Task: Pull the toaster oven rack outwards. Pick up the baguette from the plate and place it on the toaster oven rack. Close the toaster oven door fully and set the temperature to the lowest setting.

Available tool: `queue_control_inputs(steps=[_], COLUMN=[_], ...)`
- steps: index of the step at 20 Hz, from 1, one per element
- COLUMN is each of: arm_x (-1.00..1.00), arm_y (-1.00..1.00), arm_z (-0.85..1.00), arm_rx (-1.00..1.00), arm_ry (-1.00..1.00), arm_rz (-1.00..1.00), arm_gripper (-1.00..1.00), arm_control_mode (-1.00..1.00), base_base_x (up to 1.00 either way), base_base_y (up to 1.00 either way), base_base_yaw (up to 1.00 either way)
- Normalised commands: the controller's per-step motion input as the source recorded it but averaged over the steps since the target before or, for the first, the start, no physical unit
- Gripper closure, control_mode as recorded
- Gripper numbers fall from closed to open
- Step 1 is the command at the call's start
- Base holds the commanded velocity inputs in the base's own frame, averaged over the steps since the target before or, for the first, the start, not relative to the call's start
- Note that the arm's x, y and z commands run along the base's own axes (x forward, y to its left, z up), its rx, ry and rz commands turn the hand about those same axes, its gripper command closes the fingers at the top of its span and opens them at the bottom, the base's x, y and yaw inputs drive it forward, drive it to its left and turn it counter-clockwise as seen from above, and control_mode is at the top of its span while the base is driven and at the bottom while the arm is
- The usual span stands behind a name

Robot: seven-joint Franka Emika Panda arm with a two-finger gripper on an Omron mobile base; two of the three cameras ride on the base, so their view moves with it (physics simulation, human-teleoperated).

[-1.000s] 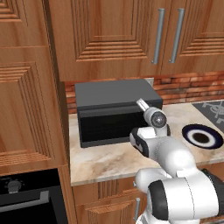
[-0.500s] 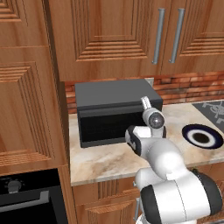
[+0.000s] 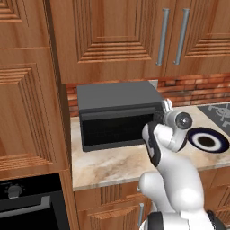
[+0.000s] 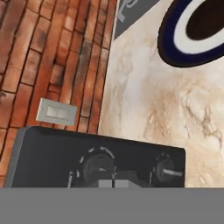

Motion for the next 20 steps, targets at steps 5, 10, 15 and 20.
queue_control_inputs(steps=[5,10,15,20], arm_x=[-0.24,-0.08,-0.05,0.0], arm_y=[-0.35,-0.02,0.0,-0.01], arm_z=[-0.19,-0.43,-0.41,-0.18], arm_rx=[0.0,-0.02,-0.03,0.0], arm_ry=[0.03,0.02,0.04,0.0], arm_rz=[-0.03,0.01,0.1,0.18], arm_gripper=[1.0,1.0,1.0,1.0], arm_control_mode=[-1.0,-1.0,-1.0,-1.0], base_base_x=[0.0,0.0,0.0,0.0], base_base_y=[0.0,0.0,0.0,0.0], base_base_yaw=[0.0,0.0,0.0,0.0])
